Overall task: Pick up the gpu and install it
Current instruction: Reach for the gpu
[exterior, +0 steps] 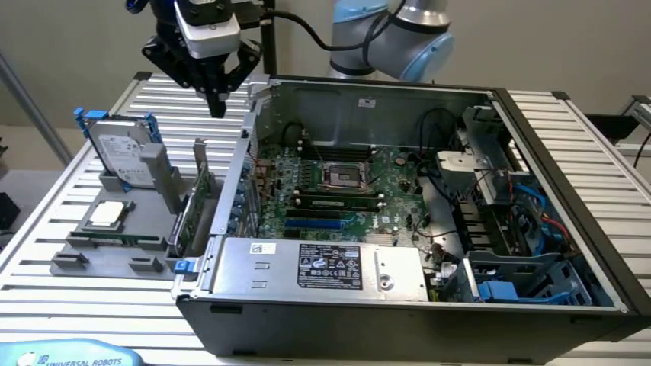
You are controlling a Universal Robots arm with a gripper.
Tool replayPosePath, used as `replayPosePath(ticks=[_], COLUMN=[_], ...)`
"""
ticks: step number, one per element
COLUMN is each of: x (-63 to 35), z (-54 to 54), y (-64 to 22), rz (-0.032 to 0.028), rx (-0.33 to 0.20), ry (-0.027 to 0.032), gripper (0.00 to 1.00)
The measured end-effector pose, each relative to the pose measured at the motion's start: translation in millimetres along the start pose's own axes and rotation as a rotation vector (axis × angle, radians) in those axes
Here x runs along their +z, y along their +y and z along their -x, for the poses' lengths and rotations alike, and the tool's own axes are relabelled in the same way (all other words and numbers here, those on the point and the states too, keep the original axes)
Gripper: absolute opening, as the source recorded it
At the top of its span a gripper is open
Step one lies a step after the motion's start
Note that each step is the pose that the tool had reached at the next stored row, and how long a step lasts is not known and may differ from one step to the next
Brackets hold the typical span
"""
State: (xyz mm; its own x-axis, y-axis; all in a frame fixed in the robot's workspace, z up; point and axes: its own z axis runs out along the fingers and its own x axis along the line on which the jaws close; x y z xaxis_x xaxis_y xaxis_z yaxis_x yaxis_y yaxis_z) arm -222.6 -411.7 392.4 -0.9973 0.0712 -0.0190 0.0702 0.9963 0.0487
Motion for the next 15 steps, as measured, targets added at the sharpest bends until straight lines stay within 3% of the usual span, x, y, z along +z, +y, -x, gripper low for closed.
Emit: replayPosePath(ticks=[8,15], x=[1.9,9.4], z=[-36.1,-67.7], y=[-7.8,-15.1], rz=[0.0001,0.0001], rx=[0.000,0.000], ry=[-0.0001,0.0000], gripper=[0.11,0.11])
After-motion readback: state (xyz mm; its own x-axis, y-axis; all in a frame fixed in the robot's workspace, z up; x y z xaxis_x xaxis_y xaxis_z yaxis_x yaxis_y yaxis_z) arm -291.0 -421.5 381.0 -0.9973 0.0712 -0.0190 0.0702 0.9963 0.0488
